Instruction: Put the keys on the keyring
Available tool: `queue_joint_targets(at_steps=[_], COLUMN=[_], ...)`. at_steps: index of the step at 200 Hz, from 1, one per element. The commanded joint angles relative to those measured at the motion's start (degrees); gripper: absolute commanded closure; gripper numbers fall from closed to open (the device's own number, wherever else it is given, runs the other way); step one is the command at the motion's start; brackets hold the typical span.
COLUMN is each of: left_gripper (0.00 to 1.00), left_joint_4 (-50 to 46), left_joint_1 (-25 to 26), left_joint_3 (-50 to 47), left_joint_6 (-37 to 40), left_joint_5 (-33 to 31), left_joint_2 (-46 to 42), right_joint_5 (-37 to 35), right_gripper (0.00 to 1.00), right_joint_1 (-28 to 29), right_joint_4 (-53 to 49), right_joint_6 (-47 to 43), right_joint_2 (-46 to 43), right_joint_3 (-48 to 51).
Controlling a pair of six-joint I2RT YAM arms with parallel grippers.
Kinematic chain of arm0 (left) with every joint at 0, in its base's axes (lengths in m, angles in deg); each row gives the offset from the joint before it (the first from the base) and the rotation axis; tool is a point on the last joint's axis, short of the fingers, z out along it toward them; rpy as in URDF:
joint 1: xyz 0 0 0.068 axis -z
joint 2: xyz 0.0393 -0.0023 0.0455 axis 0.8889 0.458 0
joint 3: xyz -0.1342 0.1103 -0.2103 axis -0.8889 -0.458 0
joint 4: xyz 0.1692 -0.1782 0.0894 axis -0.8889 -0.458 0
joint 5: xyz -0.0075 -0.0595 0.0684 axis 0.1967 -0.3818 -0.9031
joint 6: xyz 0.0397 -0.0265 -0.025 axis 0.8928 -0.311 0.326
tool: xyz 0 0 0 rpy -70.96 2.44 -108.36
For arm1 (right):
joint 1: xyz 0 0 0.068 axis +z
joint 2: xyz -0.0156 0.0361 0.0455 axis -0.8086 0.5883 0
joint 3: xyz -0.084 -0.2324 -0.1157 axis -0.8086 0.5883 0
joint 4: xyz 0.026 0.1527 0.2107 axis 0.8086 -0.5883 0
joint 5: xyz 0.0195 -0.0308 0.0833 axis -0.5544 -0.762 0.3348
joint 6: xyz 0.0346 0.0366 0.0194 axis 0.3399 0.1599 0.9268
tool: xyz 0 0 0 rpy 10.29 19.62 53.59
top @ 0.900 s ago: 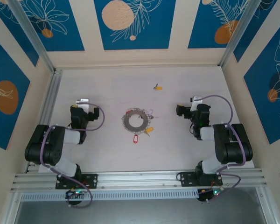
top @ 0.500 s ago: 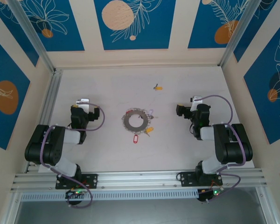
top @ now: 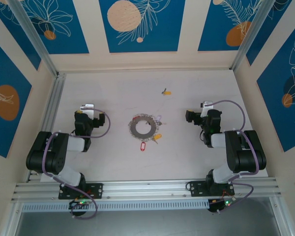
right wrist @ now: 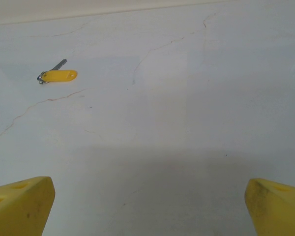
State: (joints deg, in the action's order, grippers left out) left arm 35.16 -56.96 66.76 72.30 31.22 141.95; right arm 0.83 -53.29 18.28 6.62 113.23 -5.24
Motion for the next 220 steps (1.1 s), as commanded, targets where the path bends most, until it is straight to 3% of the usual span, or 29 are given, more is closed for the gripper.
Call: queue_joint_targets(at_steps=[1, 113, 128, 137, 151, 175, 183, 194, 220], left_gripper=[0.0, 0.0, 0.0, 0.0, 0.0, 0.0, 0.0, 0.0, 0.0], left_joint_4=[1.24, 0.66, 0.04, -5.43, -18.12, -43.59, -51.04, -57.2, -59.0], left_joint_1=[0.08, -0.24, 0.05, 0.88, 3.01, 11.08, 12.81, 13.71, 14.04], left_joint_3=[-0.02, 0.19, -0.35, 0.2, 3.19, 13.45, 17.23, 20.96, 24.29], left_joint_6=[1.25, 0.81, 1.56, 2.11, 2.37, -9.83, -14.35, -17.96, -21.58], left_joint_5=[0.88, 1.37, 1.65, 0.36, -1.06, -8.78, -6.83, 0.89, 18.08], left_joint_2=[0.36, 0.27, -2.18, -7.0, -15.88, -25.95, -26.44, -25.38, -20.86], right_joint_5=[0.8, 0.66, -7.54, -7.04, -12.22, -4.31, -0.56, 5.47, 12.01], right_gripper=[0.01, 0.01, 0.01, 0.01, 0.01, 0.01, 0.01, 0.01, 0.01], right_joint_1=[-0.25, -0.32, 1.51, 2.34, 6.73, 10.04, 11.02, 12.76, 18.42], right_joint_4=[1.3, 1.36, 0.46, 1.25, -9.97, -31.22, -39.05, -45.94, -53.04], right_joint_6=[0.6, 0.51, 1.82, 0.57, -1.93, 2.47, 4.64, 6.19, 7.69], right_joint_2=[-0.05, -0.05, -2.17, -3.97, -10.68, -17.21, -17.06, -16.14, -16.52], right_joint_3=[-1.22, -1.17, -0.71, 0.02, -2.73, -11.19, -14.75, -18.65, -21.79])
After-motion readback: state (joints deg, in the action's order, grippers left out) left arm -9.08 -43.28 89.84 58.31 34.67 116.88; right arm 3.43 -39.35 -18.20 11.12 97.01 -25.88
